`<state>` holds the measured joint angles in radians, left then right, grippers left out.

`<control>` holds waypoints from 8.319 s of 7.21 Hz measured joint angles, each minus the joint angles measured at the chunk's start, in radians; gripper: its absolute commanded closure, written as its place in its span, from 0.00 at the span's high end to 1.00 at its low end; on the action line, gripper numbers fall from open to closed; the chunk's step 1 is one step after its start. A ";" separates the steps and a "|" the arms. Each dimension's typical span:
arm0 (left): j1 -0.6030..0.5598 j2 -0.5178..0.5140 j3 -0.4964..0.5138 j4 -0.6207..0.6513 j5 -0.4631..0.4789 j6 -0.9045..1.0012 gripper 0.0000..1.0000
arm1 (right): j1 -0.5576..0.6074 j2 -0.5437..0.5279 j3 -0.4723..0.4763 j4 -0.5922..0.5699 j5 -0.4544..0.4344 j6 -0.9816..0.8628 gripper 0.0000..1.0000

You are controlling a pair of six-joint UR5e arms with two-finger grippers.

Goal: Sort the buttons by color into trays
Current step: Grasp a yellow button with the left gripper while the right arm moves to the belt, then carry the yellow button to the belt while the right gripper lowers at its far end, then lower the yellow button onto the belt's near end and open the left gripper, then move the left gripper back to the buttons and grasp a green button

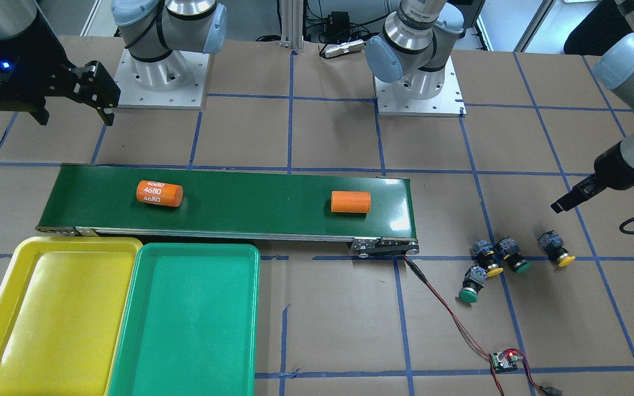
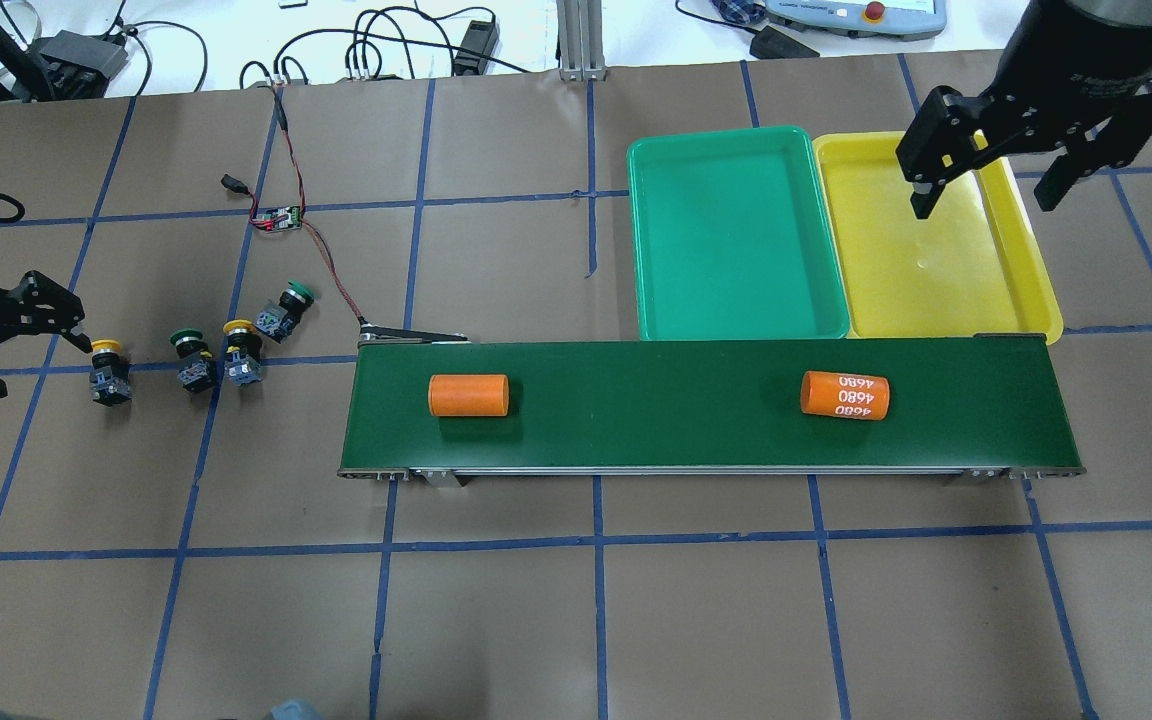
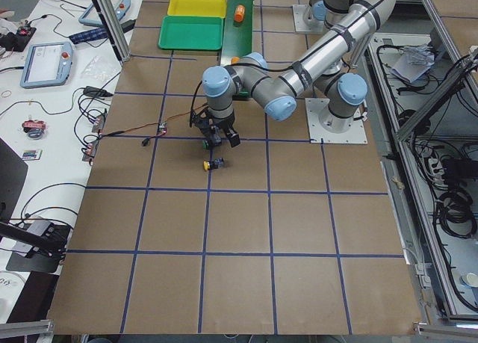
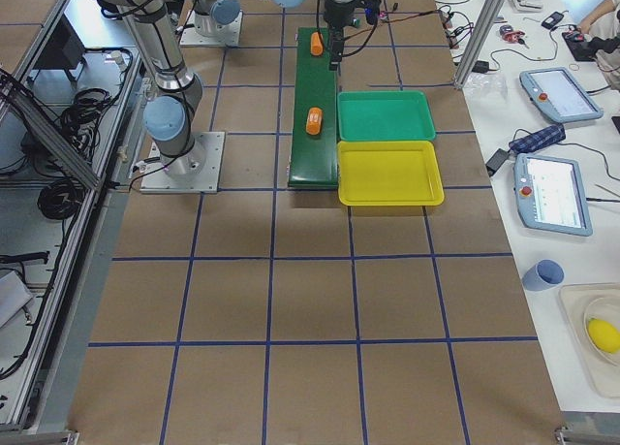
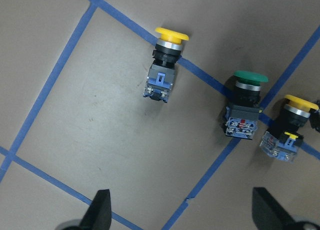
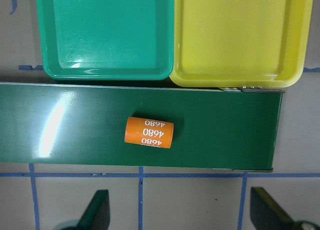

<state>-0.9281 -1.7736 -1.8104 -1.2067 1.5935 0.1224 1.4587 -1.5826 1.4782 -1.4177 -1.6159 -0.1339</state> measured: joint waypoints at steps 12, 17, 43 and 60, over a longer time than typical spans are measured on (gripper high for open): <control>-0.001 -0.272 -0.026 0.354 -0.009 0.318 0.00 | 0.050 0.072 0.106 -0.003 -0.076 -0.895 1.00; -0.023 -0.120 -0.023 0.219 -0.062 0.368 0.00 | 0.051 0.165 0.141 -0.013 -0.068 -1.013 1.00; -0.633 0.002 -0.158 0.171 -0.130 -0.020 1.00 | -0.043 0.081 0.588 -0.643 0.059 -1.501 1.00; -0.084 -0.108 -0.092 0.294 -0.063 0.333 1.00 | 0.006 0.082 0.599 -0.664 0.062 -1.489 1.00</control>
<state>-1.0123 -1.8821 -1.9027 -0.9127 1.5302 0.4552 1.4643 -1.5008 2.0772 -2.0819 -1.5537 -1.6234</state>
